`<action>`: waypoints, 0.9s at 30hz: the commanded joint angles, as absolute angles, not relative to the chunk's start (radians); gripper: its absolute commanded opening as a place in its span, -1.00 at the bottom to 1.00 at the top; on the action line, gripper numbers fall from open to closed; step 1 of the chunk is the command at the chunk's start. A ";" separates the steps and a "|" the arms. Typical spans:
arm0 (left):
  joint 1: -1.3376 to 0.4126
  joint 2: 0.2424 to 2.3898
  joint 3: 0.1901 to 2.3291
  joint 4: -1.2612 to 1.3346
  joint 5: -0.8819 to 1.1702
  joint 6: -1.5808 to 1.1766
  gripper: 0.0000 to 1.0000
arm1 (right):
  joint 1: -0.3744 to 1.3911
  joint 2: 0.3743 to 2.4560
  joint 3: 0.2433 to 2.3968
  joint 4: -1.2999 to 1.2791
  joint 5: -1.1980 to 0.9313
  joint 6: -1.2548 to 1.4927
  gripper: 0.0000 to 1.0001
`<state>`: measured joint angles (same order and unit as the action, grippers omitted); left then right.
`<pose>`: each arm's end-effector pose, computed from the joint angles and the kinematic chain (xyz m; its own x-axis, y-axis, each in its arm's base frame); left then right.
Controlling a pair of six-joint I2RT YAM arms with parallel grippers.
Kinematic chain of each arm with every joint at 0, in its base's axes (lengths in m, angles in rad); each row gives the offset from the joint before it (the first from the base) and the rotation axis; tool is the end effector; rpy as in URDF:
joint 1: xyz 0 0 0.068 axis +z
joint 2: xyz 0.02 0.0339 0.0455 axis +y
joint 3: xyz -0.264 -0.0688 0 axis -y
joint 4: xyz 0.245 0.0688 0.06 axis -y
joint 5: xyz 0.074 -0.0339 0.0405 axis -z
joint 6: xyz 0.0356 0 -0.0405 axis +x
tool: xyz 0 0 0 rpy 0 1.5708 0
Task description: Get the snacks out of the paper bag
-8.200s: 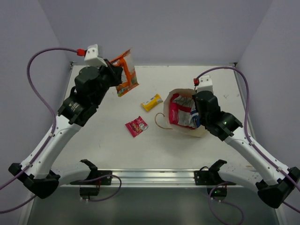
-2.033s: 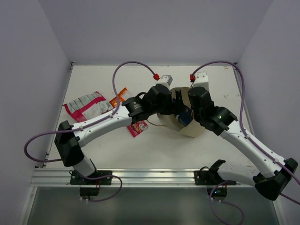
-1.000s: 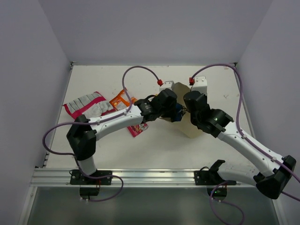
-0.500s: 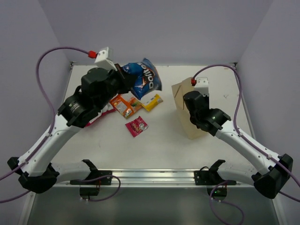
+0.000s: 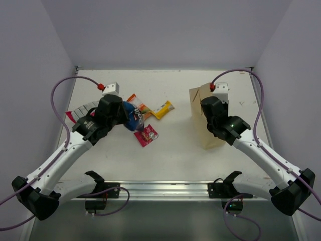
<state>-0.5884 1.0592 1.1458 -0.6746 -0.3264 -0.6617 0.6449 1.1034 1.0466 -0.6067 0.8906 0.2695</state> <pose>0.1887 -0.1122 0.3649 -0.5507 -0.3322 -0.7657 -0.0438 0.9276 -0.3709 0.1965 0.1131 0.3358 -0.4448 -0.1250 -0.8869 0.2384 0.9380 -0.2518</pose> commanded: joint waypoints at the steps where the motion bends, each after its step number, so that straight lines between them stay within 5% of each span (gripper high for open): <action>1: -0.554 0.985 1.002 -0.602 -0.281 -0.687 -1.00 | 0.641 1.086 1.057 -0.633 0.877 0.287 -1.00; 13: -0.342 0.764 0.600 -0.531 -0.324 -0.759 -0.88 | 0.641 1.085 1.055 -0.635 0.851 0.284 -1.00; 16: -0.305 0.765 0.554 -0.571 -0.308 -0.793 -0.48 | 0.641 1.077 1.052 -0.635 0.853 0.284 -1.00; 17: -0.295 0.773 0.552 -0.581 -0.305 -0.798 0.10 | 0.641 1.072 1.051 -0.635 0.851 0.284 -1.00; 20: -0.290 0.775 0.567 -0.640 -0.308 -0.816 0.99 | 0.641 1.069 1.049 -0.635 0.847 0.284 -1.00; 27: -0.290 0.727 0.736 -0.808 -0.400 -0.778 1.00 | 0.637 1.058 1.083 -0.635 0.805 0.273 -1.00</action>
